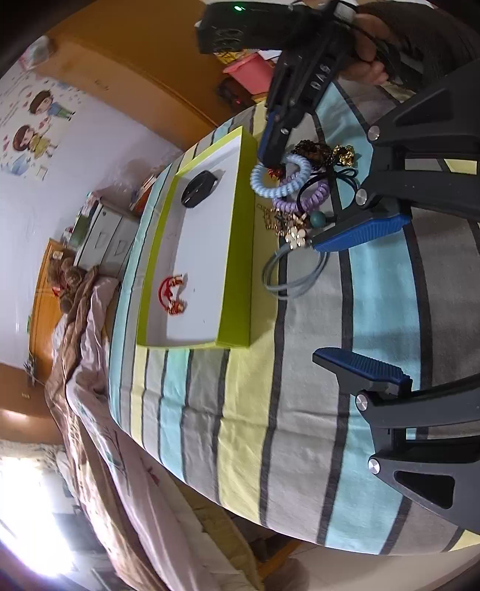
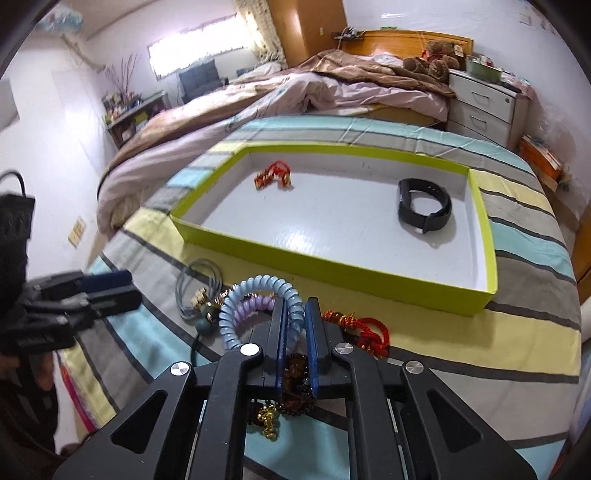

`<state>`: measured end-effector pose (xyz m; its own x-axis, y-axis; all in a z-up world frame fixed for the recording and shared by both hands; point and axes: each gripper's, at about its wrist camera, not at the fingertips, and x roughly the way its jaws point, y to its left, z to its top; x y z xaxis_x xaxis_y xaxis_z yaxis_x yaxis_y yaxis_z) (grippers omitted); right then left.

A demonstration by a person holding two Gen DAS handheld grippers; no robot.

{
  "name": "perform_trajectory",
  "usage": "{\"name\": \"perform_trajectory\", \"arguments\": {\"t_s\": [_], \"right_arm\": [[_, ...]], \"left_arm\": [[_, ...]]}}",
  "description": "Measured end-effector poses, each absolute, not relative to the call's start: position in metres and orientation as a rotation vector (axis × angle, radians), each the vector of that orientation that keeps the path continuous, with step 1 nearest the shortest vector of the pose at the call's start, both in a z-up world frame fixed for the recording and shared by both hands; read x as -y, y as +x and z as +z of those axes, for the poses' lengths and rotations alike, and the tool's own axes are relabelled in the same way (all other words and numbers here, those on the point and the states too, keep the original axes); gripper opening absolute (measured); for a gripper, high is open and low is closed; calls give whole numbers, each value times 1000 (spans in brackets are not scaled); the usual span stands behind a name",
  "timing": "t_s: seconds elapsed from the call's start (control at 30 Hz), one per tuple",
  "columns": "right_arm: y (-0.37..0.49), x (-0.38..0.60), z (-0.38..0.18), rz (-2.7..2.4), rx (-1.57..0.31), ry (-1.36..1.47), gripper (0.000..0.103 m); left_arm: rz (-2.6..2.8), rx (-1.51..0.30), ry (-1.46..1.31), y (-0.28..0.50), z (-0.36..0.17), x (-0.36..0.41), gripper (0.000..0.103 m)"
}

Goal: Organize jewelry
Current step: 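Grasp the light blue coil hair tie with the right tool, then grasp the grey hair tie with white flower using the left tool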

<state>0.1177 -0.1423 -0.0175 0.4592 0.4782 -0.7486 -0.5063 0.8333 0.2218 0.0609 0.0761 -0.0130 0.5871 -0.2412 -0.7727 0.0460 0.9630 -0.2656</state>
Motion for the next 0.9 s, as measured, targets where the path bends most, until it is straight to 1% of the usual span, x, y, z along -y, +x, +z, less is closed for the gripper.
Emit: {"name": "perform_trajectory", "arguments": {"t_s": [0.27,0.43,0.6,0.63,0.67,0.7,0.9], "right_arm": [[107,159,-2,573,-851,56,10],[100,172,1,543,-834,105,10],[96,181,3,529,-816,131,10],[95,182,4,525,-811,131,10],[94,183,4,524,-809,132,10],[93,183,4,523,-809,135,10],[91,188,2,523,-808,151,10]], "left_arm": [[-210,-959,-167,73,-19,-54,54],[-174,-934,-40,80,-19,-35,54],[-166,-941,21,85,-25,-22,53],[-173,-939,27,86,-25,-20,52],[-173,-940,38,86,-26,-17,48],[-167,-944,56,88,-27,-15,46],[-166,-955,63,96,-31,-9,45]]}}
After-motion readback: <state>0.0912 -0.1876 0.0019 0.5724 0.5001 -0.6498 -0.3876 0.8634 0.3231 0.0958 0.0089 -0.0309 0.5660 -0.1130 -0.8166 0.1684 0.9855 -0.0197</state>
